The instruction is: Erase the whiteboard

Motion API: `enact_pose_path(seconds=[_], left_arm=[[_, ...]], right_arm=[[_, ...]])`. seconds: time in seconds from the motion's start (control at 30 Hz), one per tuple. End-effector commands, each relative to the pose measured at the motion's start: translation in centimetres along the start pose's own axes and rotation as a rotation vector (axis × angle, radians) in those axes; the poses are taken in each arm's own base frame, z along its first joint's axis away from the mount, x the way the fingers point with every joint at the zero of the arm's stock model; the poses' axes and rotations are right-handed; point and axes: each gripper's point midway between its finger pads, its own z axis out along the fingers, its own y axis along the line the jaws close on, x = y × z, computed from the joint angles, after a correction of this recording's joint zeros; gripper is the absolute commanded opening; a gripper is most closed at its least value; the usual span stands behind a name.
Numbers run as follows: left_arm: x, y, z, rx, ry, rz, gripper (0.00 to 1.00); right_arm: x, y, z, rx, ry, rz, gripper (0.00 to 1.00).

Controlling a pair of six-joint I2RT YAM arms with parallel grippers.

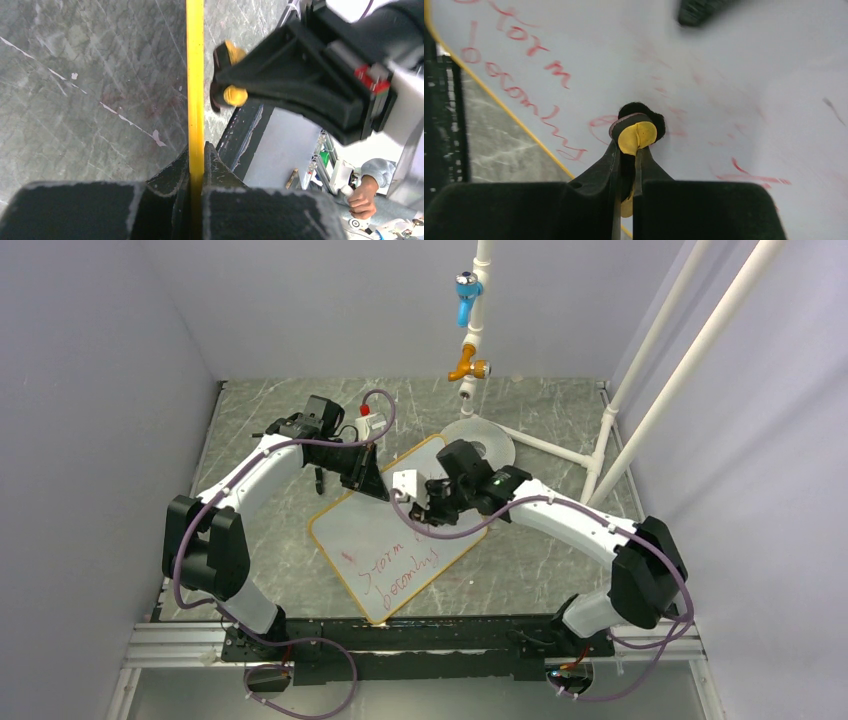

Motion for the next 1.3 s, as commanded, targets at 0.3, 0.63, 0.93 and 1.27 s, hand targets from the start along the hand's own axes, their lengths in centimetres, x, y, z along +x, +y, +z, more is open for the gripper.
enact_pose_path(seconds=[0.3, 0.63, 0.93, 1.27], left_arm=[[-0.3, -2.1, -0.2, 0.086, -0.008, 0.035, 0.00], [-0.2, -2.0, -0.1, 0.086, -0.005, 0.032, 0.00], [-0.2, -2.0, -0.1, 0.088, -0.005, 0.030, 0.00], [-0.3, -2.1, -0.1, 0.092, -0.007, 0.032, 0.00]], right_arm=[[0.5, -4.9, -3.2, 0.150, -0.044, 0.097, 0.00], [-2.2, 0.8, -0.6, -0.039, -0.047, -0.031, 0.00], [-0.2, -5.1, -4.2, 0.158, -0.059, 0.095, 0.00], [-0.5, -3.5, -3.1, 0.098, -0.075, 0.081, 0.00]])
